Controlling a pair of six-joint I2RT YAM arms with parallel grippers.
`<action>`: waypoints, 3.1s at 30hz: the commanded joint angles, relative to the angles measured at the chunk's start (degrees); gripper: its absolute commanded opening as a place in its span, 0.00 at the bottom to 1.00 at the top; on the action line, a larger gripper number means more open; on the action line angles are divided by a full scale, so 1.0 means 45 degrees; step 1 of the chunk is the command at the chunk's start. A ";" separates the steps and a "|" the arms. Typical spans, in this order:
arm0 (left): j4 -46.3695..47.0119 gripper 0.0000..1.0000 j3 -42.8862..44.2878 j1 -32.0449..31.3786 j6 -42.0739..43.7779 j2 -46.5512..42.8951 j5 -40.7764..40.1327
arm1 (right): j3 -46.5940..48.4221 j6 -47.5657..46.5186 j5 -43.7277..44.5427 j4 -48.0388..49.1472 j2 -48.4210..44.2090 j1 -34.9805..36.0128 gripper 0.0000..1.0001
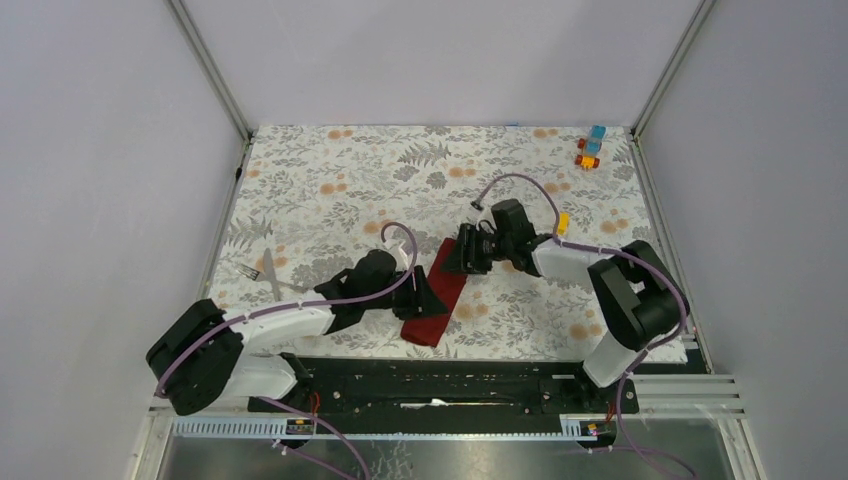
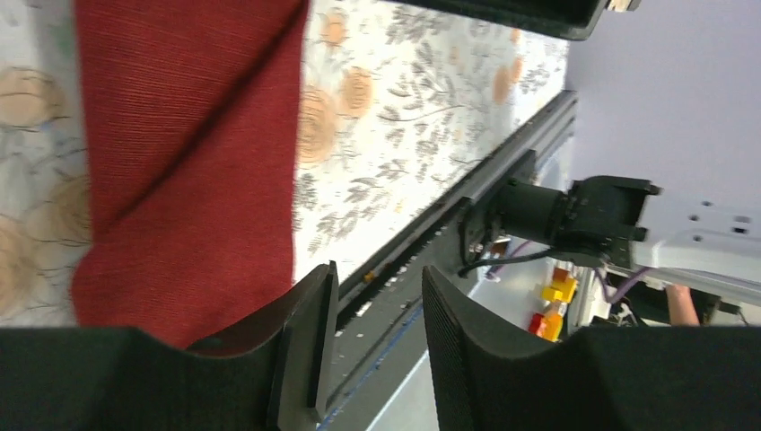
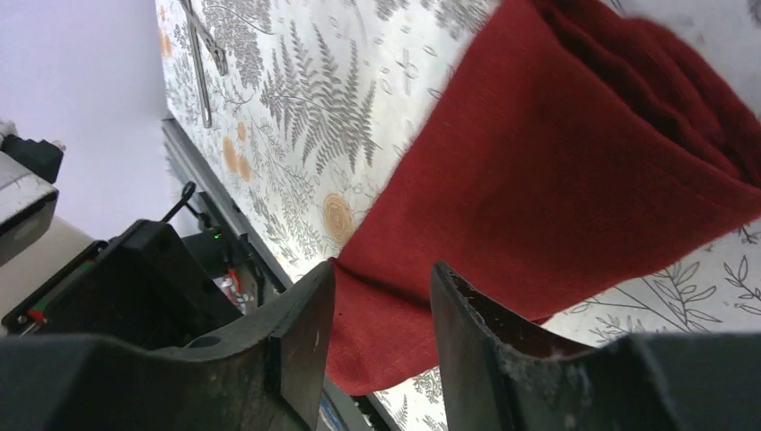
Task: Fold the napkin into a case and place the utensils inside
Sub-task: Rotate the smaller rectangle-folded napkin at the center of the board, then pick up the fork from the corner of the board.
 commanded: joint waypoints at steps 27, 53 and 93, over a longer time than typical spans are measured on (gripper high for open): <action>0.2671 0.56 -0.1532 -0.0440 -0.0298 -0.0242 0.0432 | 0.3698 -0.0134 -0.4080 -0.0171 0.2633 -0.0479 0.61; -1.0044 0.99 0.2186 0.1391 -0.0607 -0.5328 -0.4172 | 0.6261 -0.2295 0.0118 -0.3921 0.2096 -0.0265 0.90; -1.2007 0.42 0.8013 1.5637 0.1517 0.7282 -0.6419 | 0.0983 -0.1715 0.0870 -0.0813 -0.2201 0.2485 0.92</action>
